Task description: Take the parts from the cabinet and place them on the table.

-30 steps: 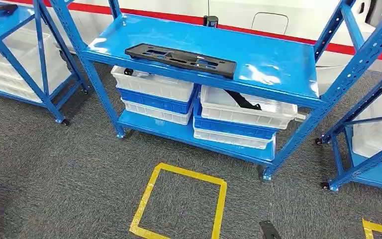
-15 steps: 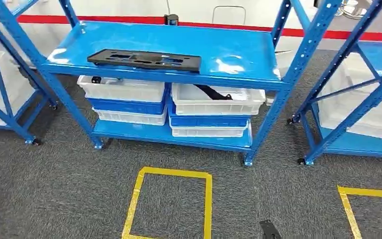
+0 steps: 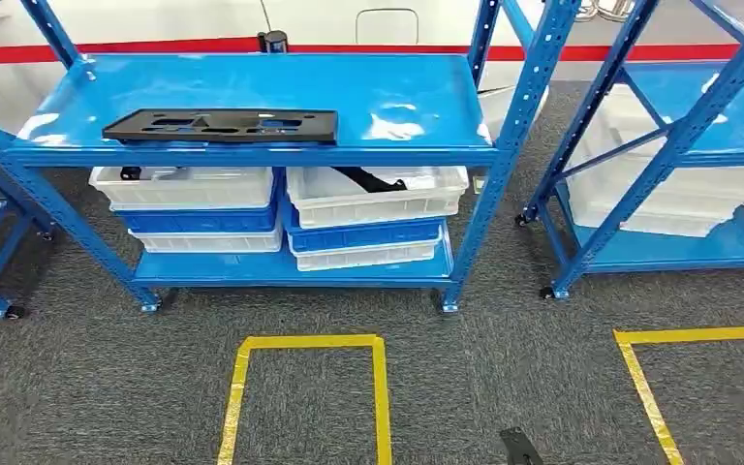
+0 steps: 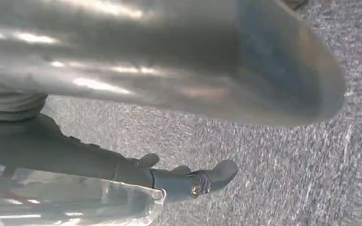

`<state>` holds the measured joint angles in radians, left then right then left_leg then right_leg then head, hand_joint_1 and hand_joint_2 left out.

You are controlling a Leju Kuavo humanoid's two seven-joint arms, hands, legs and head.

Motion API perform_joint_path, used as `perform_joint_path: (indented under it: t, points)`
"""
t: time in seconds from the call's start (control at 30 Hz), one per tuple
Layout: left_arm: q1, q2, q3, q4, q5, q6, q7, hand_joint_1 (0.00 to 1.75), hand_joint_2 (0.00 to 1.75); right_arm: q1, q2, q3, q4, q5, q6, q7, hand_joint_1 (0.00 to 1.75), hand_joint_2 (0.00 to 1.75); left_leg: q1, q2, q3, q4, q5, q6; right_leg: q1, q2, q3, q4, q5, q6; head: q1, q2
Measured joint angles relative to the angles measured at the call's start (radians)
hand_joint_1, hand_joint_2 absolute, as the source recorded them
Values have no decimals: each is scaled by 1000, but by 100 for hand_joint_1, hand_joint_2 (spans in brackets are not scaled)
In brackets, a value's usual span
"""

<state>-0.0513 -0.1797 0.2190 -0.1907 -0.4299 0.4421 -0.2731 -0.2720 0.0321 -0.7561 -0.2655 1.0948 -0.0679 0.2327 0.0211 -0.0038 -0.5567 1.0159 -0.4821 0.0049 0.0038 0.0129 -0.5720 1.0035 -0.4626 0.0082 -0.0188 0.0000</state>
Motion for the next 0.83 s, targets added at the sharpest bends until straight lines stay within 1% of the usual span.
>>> perform_joint_path:
  t: [0.03, 0.07, 0.1, 0.17, 0.47, 0.53, 0.57, 0.6, 0.83]
  points:
    - [1, 0, 0, 0, 0, 0, 0, 0, 0, 0, 0, 0, 0, 0, 0, 0, 0, 0, -7, 0, 0, 0, 0, 1, -5, 0, 4, -1, 4, 8, 0, 0]
    - [1, 0, 0, 0, 0, 0, 0, 0, 0, 0, 0, 0, 0, 0, 0, 0, 0, 0, -11, -1, -1, 1, 0, 6, -4, 0, 5, -1, 4, 9, 1, 0]
    - [1, 0, 0, 0, 0, 0, 0, 0, 0, 0, 1, 1, 0, 1, 0, 0, 0, 0, -14, -1, -2, 1, 1, 11, -7, 0, 5, -2, 6, 10, 0, 0]
    - [0, 0, 0, 0, 0, 0, 0, 0, 0, 0, 2, 2, 0, 2, 0, 0, 0, 0, -17, -2, -2, 1, 2, 16, -9, 0, 6, -5, 8, 14, 1, 0]
    - [0, 0, 0, 0, -8, 4, 4, 0, 0, 0, -1, 3, 0, 2, 2, 2, 0, 0, -20, -1, -3, 1, 3, 19, -12, 0, 7, -9, 12, 20, 1, 0]
    - [0, 0, 0, 0, -10, 4, 4, 0, 0, 0, -1, 3, 0, 2, 4, 3, 0, 0, -19, -1, -3, 1, 3, 19, -12, 0, 7, -9, 12, 25, 0, 0]
    - [0, 0, 0, 0, -10, 5, 4, 0, 0, 0, -1, 4, 0, 2, 4, 3, 0, 0, -19, -1, -3, 1, 3, 19, -12, 0, 7, -9, 12, 25, 0, 0]
    - [0, 0, 0, 0, -10, 6, 4, 0, 175, 0, -1, 5, 0, 2, 4, 3, 0, 0, -18, -1, -3, 1, 3, 19, -12, 0, 6, -9, 12, 25, 0, 0]
    - [0, -2, 0, 0, -11, 0, 4, 0, 175, 0, -4, 9, 0, 5, 4, 8, 0, 0, -12, -1, -2, 1, 3, 19, -11, 0, 5, -9, 12, 25, 0, 0]
